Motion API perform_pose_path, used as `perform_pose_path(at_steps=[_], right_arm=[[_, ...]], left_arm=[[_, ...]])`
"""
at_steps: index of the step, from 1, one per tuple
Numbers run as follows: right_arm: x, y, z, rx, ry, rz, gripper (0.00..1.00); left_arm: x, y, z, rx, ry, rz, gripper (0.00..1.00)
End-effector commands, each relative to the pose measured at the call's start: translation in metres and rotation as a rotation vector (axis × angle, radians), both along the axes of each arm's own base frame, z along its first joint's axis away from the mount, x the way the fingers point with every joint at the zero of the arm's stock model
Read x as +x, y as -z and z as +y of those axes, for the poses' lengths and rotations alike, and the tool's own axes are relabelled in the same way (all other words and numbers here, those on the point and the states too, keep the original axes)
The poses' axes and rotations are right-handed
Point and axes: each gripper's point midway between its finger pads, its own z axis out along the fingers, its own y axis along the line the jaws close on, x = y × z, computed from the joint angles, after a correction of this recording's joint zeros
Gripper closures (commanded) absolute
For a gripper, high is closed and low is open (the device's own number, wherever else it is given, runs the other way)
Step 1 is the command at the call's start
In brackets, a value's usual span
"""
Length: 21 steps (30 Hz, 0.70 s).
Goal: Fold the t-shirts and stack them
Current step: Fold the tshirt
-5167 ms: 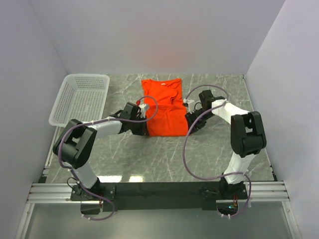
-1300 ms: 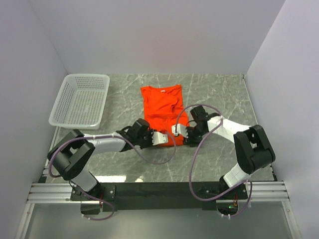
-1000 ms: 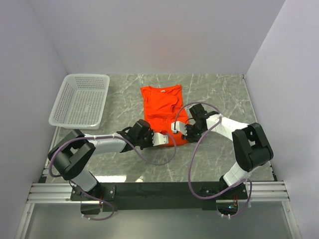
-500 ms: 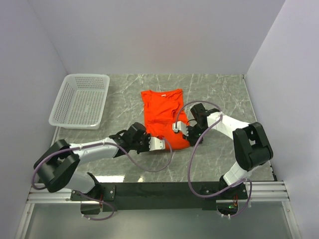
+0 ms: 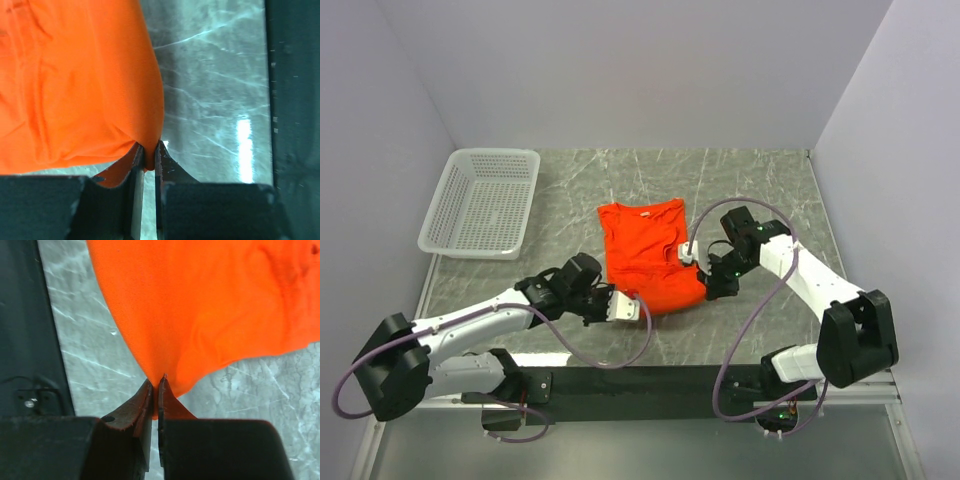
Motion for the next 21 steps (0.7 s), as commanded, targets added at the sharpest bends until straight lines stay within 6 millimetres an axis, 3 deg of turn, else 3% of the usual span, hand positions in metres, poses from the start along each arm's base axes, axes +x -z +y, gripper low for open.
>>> perform_pose_path(at_steps=[1,5,8,9,10,12,14,15,16,18,21], right_arm=[[0.012,-0.026,0.008,0.049,0.061,0.009,1.0],[0.043,-0.042,0.021,0.073,0.119,-0.006,1.0],[0.075,-0.056,0.028,0.091,0.178,-0.03,1.0],[0.084,-0.053,0.03,0.086,0.196,-0.016,1.0],[0.099,-0.064,0.035,0.099,0.219,-0.038,1.0],[0.12,-0.061,0.036,0.092,0.274,-0.013,1.0],[0.148,-0.073,0.038,0.101,0.308,-0.059,1.0],[0.158,-0.063,0.04,0.086,0.338,-0.03,1.0],[0.174,-0.072,0.043,0.103,0.351,-0.065,1.0],[0.193,-0.064,0.044,0.096,0.403,-0.045,1.0],[0.224,-0.073,0.047,0.124,0.468,-0.076,1.0]], left_arm=[[-0.006,-0.021,-0.001,-0.027,0.032,0.026,1.0],[0.028,-0.04,-0.002,-0.063,-0.036,-0.014,1.0],[0.065,-0.059,0.0,-0.117,-0.105,-0.056,1.0],[0.082,-0.058,0.004,-0.122,-0.141,-0.054,1.0],[0.094,-0.067,0.002,-0.137,-0.153,-0.071,1.0],[0.117,-0.064,0.004,-0.143,-0.19,-0.068,1.0],[0.138,-0.072,0.002,-0.168,-0.223,-0.08,0.99],[0.15,-0.064,0.004,-0.166,-0.248,-0.058,0.99],[0.164,-0.074,-0.001,-0.196,-0.261,-0.086,0.99],[0.182,-0.069,-0.001,-0.203,-0.303,-0.062,0.99],[0.209,-0.081,-0.009,-0.239,-0.34,-0.086,0.99]])
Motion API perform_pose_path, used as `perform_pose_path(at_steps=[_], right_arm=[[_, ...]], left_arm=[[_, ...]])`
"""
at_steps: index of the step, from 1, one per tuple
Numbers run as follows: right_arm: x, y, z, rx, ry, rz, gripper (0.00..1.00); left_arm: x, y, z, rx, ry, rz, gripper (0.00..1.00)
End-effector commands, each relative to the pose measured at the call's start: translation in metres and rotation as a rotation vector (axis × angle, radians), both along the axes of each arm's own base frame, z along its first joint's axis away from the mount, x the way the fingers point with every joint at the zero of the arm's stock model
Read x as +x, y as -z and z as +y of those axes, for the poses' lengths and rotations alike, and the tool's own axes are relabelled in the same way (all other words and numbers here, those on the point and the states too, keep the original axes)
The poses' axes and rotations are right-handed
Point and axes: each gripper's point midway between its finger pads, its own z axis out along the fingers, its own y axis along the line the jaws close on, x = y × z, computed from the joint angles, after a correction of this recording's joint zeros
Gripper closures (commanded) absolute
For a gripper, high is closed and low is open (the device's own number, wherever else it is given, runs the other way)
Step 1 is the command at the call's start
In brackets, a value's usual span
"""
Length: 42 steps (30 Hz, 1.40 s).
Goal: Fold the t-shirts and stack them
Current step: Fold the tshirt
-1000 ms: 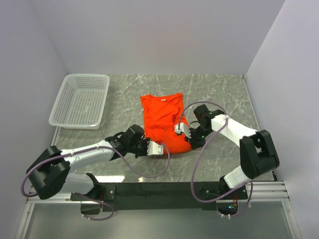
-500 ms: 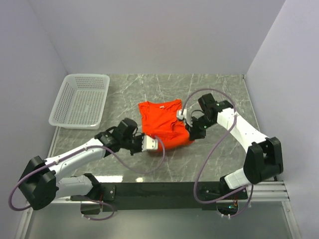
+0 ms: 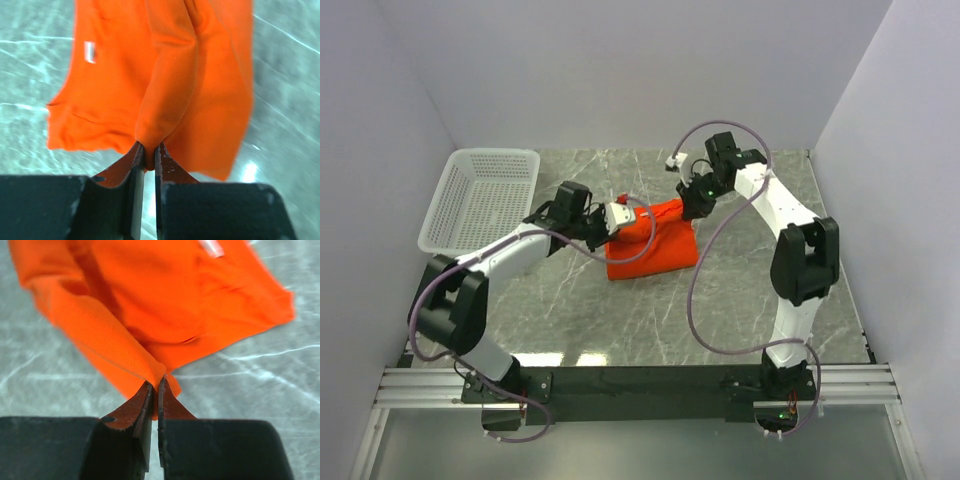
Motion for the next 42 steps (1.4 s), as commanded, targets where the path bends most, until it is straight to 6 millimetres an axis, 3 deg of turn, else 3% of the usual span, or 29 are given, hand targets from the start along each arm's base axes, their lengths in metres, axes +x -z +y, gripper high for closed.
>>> perform_pose_path(at_steps=[1,5,10,18,32,38,39,41,42], right_arm=[[0.041,-0.019,0.001,0.04,0.121,-0.058,1.0],[0.065,-0.004,0.001,0.031,0.191,-0.061,1.0],[0.088,0.005,0.004,0.049,0.273,-0.068,1.0],[0.103,0.026,0.008,0.041,0.323,-0.042,1.0],[0.121,0.041,0.022,0.019,0.386,-0.055,1.0],[0.131,0.047,0.022,0.009,0.463,-0.059,1.0],[0.138,0.044,0.024,0.012,0.493,-0.079,0.97],[0.146,0.045,0.021,0.0,0.563,-0.095,0.81],[0.153,0.043,0.017,-0.013,0.65,-0.11,0.74]], left_arm=[[0.039,-0.04,-0.018,-0.106,-0.03,-0.101,0.99],[0.072,-0.04,-0.01,-0.127,-0.128,-0.123,0.99],[0.094,-0.016,-0.002,-0.089,-0.204,-0.085,0.99],[0.101,0.018,0.015,-0.025,-0.293,-0.031,0.99],[0.114,0.028,0.031,0.006,-0.402,-0.033,0.99],[0.129,0.034,0.039,0.021,-0.504,-0.023,0.99],[0.136,0.027,0.04,0.014,-0.53,-0.033,0.97],[0.144,0.024,0.044,-0.001,-0.607,-0.026,0.87],[0.154,0.016,0.05,-0.004,-0.673,-0.049,0.7]])
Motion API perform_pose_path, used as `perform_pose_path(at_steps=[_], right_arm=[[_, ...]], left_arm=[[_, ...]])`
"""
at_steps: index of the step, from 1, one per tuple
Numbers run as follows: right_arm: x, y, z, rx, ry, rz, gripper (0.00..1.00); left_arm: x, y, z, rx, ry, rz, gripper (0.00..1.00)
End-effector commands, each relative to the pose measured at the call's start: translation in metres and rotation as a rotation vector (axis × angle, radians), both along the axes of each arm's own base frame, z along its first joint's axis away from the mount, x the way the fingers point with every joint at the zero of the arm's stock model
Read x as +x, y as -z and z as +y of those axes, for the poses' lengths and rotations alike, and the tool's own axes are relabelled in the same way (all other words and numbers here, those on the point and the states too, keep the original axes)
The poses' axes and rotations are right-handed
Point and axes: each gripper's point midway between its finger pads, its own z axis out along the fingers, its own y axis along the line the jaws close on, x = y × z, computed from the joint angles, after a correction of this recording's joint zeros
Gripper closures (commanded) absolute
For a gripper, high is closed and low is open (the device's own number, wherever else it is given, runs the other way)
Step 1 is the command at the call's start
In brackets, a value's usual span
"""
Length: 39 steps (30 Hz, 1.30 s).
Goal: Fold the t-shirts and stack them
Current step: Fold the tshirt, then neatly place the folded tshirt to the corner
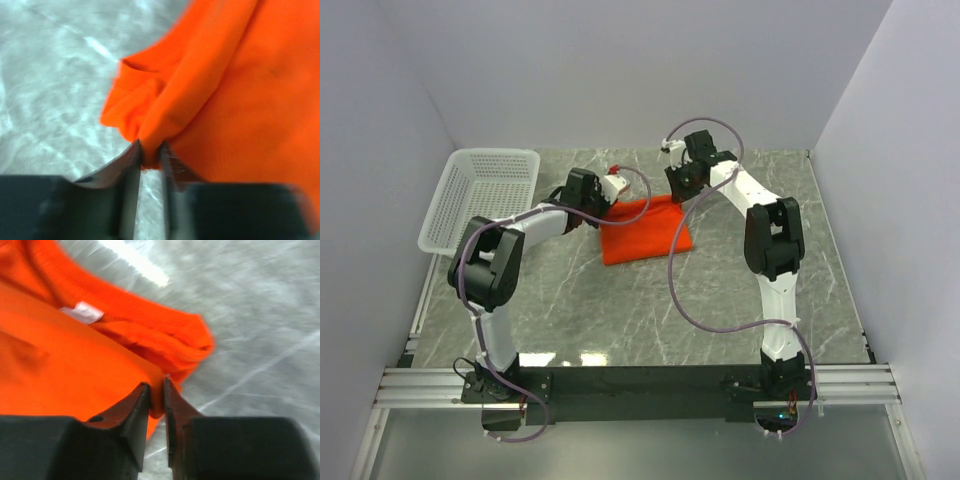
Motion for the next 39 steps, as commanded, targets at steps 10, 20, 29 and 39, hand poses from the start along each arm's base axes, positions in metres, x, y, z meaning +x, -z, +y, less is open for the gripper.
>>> perform_pose_path(at_steps=[10,20,29,39], right_arm=[[0.052,-0.063,-0.012,0.027,0.278,-0.2,0.45],[-0.005,-0.041,0.032,0.205,-0.079,0.034,0.83],[0.037,-0.006,0.015,0.05,0.173,0.002,0.86],[0.049,0.01,-0.013,-0.133,0.299,-0.043,0.84]], left_arm=[[0.06,-0.098,0.027,-0.189,-0.481,-0.117,0.5],[0.012,-0.068,-0.036,-0.387,-0.25,0.251,0.66],[0.023,-0.02,-0.037,-0.383,-0.345,0.338,0.69],[0.052,0.007,0.0,-0.367,-0.574,0.312,0.67]])
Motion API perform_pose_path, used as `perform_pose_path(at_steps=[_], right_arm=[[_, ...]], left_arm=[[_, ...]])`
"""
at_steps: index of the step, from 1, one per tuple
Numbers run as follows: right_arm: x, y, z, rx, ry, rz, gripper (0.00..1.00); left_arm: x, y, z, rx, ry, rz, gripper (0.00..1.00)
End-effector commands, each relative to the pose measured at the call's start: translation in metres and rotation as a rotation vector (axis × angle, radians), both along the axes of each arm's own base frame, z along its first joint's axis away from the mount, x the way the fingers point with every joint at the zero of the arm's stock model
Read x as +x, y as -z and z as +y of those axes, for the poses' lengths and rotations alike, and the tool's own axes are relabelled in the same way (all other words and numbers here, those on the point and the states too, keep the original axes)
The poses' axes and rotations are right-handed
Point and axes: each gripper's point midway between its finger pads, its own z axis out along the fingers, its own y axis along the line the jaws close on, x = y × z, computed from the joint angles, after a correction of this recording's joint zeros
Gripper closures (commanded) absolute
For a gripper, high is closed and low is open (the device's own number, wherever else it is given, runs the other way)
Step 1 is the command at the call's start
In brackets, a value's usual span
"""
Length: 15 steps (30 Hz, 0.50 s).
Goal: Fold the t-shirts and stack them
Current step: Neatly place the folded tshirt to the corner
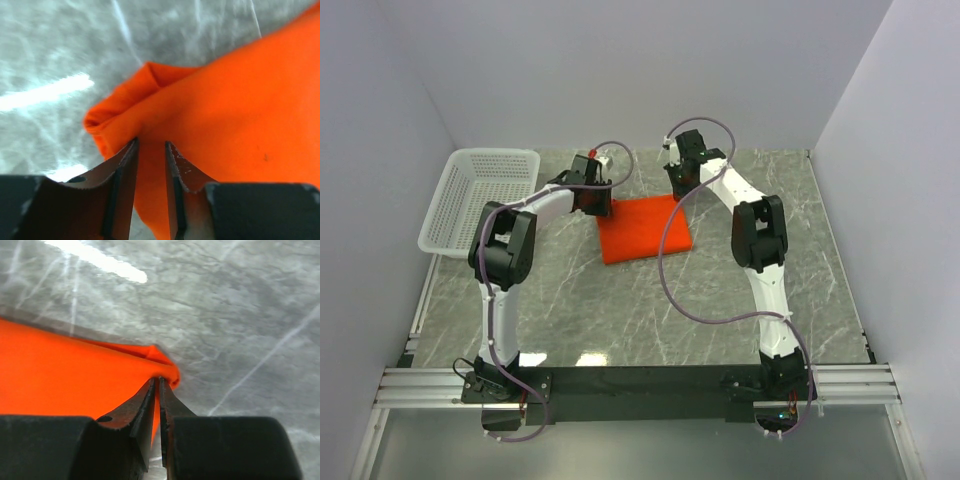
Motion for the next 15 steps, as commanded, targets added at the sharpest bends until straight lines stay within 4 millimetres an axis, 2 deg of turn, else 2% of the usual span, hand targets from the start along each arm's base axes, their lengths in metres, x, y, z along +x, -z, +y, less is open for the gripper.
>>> perform_pose_path(at_steps=[1,9,11,12,13,14,15], right_arm=[[0.012,-0.015,-0.01,-0.079,0.06,-0.064,0.84],[0.012,-0.014,-0.019,-0.116,0.068,-0.066,0.84],[0.012,-0.023,-0.021,-0.117,0.067,-0.083,0.83],[0.013,-0.028,-0.021,-0.111,0.062,-0.095,0.8],[0.013,-0.043,-0.022,-0.101,0.062,-0.119,0.77],[0.013,-0.048,-0.026,-0.098,0.064,-0.126,0.75],[0.014,-0.056,-0.028,-0.09,0.063,-0.144,0.67]], left_arm=[[0.029,-0.021,0.016,-0.009,-0.12,-0.067,0.66],[0.043,-0.026,0.038,0.014,-0.227,-0.079,0.64],[0.045,-0.027,0.046,0.034,-0.263,-0.079,0.64],[0.046,-0.028,0.052,0.053,-0.281,-0.086,0.64],[0.047,-0.03,0.055,0.061,-0.29,-0.093,0.64],[0.05,-0.039,0.056,0.055,-0.293,-0.12,0.64],[0.051,-0.046,0.057,0.056,-0.288,-0.142,0.64]])
